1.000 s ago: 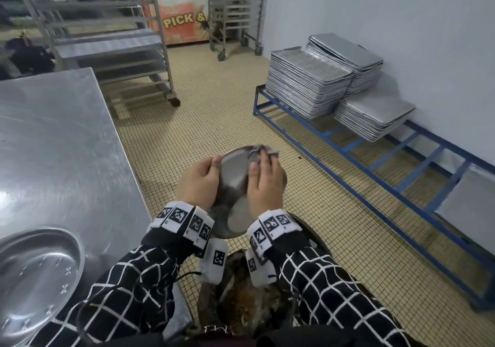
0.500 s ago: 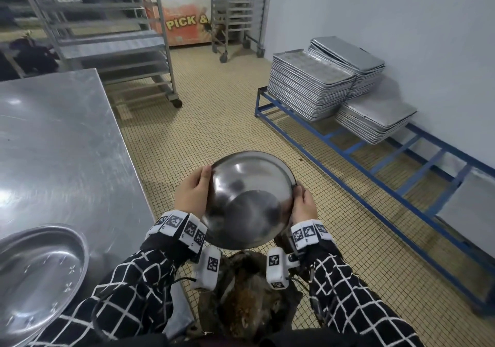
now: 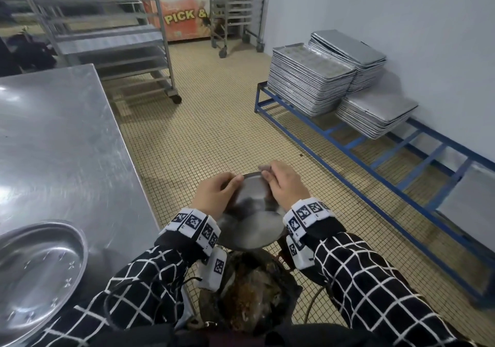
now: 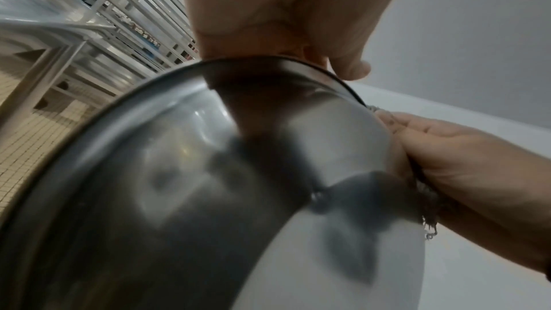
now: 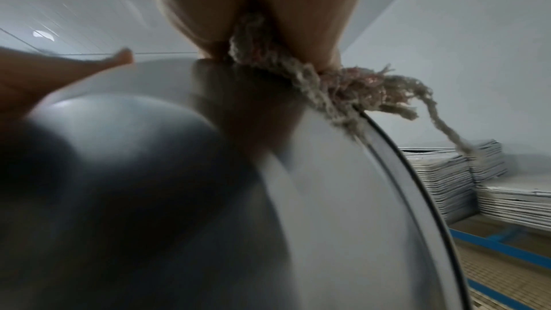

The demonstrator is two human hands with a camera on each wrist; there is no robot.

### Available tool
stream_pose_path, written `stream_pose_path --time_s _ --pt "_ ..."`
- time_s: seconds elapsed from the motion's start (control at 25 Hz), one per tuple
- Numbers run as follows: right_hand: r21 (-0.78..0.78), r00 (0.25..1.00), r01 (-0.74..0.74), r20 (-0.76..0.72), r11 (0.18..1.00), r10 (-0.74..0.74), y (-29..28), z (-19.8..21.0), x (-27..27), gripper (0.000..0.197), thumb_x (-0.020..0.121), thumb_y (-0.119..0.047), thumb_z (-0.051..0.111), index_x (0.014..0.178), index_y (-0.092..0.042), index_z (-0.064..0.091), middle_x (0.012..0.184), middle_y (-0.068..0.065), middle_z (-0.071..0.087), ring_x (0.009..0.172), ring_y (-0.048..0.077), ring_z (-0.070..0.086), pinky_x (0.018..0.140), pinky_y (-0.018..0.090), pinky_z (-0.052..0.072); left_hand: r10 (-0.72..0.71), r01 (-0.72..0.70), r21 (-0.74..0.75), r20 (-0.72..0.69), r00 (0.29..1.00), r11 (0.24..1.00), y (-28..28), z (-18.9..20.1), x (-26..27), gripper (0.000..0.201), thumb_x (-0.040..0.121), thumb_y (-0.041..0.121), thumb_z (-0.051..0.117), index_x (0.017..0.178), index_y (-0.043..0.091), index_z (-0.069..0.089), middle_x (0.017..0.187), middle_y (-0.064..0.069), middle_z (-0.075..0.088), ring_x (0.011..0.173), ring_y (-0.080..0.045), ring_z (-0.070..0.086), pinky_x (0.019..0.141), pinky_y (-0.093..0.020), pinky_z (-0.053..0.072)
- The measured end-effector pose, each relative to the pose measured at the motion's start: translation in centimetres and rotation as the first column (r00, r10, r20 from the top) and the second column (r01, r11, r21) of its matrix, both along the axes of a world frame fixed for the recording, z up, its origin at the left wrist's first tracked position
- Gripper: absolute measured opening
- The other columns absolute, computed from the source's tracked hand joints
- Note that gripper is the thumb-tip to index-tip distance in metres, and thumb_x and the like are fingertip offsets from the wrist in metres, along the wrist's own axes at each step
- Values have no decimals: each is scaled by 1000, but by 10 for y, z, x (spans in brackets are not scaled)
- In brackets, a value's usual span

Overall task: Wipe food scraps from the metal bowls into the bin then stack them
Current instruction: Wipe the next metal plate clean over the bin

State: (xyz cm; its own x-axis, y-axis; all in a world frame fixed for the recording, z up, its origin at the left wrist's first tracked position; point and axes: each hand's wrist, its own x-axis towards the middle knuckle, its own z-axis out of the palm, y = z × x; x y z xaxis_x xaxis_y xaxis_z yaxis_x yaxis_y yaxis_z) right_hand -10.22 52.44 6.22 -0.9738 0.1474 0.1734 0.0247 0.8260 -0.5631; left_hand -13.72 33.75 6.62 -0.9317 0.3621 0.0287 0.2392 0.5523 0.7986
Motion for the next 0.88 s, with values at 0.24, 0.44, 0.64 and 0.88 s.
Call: stream_pose_path --time_s 0.24,0.44,0.64,0.88 --pt "-23 947 174 -270 985 -173 -29 -7 10 30 97 -29 43 106 -7 61 116 9 51 103 23 50 87 34 48 107 -106 28 -16 994 994 -1 -4 -5 34 95 46 48 83 21 68 73 2 67 72 -18 61 70 -35 50" --pt "185 931 268 -301 946 -205 -64 -14 32 43 96 -42 32 129 -25 54 131 1 50 123 21 43 104 43 33 142 -169 223 132 981 960 3 3 -5 28 94 46 50 75 32 65 74 1 69 72 -22 66 70 -40 56" --pt "-421 864 472 47 775 -501 -7 -29 23 40 101 -34 30 119 -9 56 122 8 53 115 24 51 89 26 41 214 -352 436 333 918 829 -1 18 -2 29 94 44 52 83 24 71 80 -8 71 78 -28 68 78 -48 57" --pt "-412 876 371 -143 832 -461 -21 6 30 20 98 -21 45 113 -13 54 104 -8 56 95 8 56 69 7 39 240 -387 421 360 901 820 -2 17 -9 37 95 47 47 81 19 68 85 -13 70 84 -34 67 81 -48 55"
